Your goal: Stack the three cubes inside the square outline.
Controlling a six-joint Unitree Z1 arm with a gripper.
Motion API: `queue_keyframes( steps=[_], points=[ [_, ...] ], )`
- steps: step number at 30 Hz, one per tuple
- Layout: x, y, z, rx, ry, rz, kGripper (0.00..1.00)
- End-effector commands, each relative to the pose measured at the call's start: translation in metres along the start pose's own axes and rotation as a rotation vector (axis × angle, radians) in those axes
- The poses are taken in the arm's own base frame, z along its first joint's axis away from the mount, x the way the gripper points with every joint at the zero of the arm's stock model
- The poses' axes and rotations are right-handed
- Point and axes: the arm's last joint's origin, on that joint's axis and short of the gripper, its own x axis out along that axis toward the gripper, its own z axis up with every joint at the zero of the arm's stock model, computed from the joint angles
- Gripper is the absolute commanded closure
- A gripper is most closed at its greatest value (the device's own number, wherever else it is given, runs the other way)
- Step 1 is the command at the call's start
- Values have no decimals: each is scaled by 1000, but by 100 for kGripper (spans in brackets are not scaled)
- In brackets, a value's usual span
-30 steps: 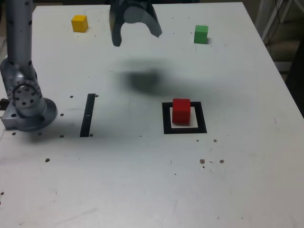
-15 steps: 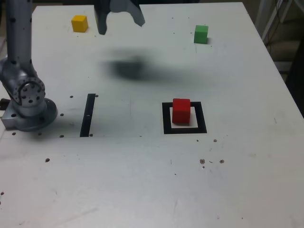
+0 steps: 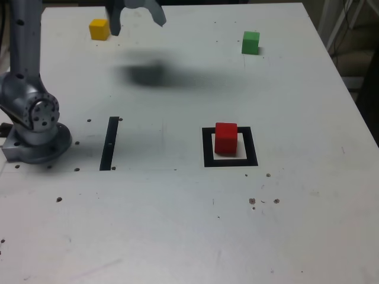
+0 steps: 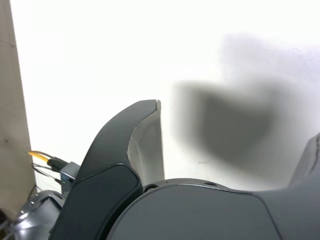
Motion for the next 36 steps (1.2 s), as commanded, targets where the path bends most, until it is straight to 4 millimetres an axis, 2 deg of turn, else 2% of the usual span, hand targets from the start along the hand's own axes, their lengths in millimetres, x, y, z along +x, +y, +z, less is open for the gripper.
queue_keyframes(
  steps=[1, 17, 23, 36],
  points=[
    [6, 13, -2, -6, 10, -11, 1],
    [30, 79, -21, -15, 29, -51, 0],
    [35, 95, -23, 14, 38, -40, 1],
    [46, 131, -43, 112, 83, 0, 1]
  ],
)
